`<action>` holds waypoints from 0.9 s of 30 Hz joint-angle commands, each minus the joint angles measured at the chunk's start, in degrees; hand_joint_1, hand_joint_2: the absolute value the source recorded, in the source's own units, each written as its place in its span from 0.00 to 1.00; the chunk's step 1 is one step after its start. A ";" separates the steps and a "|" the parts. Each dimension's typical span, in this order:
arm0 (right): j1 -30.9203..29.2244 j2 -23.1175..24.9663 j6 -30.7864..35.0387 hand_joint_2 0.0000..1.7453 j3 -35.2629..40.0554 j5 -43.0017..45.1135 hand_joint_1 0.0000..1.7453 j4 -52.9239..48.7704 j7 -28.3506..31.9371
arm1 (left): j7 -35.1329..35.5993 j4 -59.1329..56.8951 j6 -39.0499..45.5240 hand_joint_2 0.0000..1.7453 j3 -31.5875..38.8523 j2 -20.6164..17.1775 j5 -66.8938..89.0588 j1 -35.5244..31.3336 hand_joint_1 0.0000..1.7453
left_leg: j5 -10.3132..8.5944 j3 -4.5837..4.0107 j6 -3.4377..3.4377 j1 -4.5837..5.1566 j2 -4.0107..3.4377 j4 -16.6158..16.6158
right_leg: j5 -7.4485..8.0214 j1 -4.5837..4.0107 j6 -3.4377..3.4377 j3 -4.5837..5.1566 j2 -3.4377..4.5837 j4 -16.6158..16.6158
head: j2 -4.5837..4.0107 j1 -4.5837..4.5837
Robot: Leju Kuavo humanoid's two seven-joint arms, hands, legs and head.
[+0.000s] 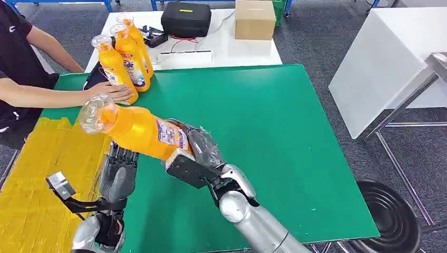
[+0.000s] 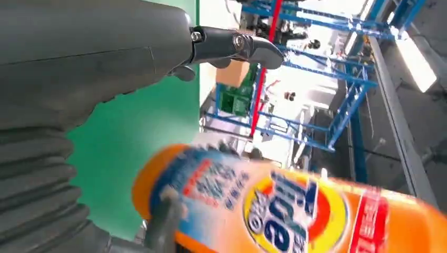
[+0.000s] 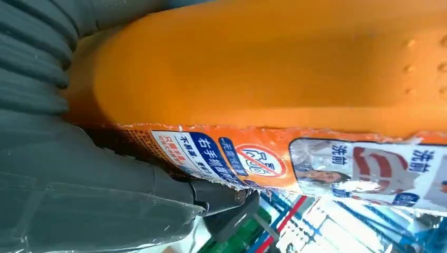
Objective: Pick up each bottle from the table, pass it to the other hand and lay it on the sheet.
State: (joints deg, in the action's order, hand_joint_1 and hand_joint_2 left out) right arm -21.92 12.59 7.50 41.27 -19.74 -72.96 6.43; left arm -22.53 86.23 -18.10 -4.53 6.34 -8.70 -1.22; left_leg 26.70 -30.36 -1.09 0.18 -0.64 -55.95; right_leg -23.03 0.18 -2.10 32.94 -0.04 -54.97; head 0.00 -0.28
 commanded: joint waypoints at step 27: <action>-3.67 3.87 -4.88 1.00 8.62 1.04 1.00 22.30 -0.73 | -5.51 1.14 3.63 1.00 -5.66 0.78 5.62 -2.58 0.00 | 0.02 0.07 0.07 -0.05 0.12 -0.01 | -0.04 -0.05 0.03 -0.08 -0.09 0.02 | 0.02 0.00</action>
State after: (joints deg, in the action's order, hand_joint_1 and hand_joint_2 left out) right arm -23.06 16.68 3.37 46.45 -18.08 -56.26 6.05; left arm -28.00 89.33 -14.14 -7.80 7.39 -3.95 -1.17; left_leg 26.70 -30.37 -1.09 0.19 -0.67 -55.95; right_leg -23.03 0.17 -2.09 33.00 -0.03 -54.97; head 0.02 -0.28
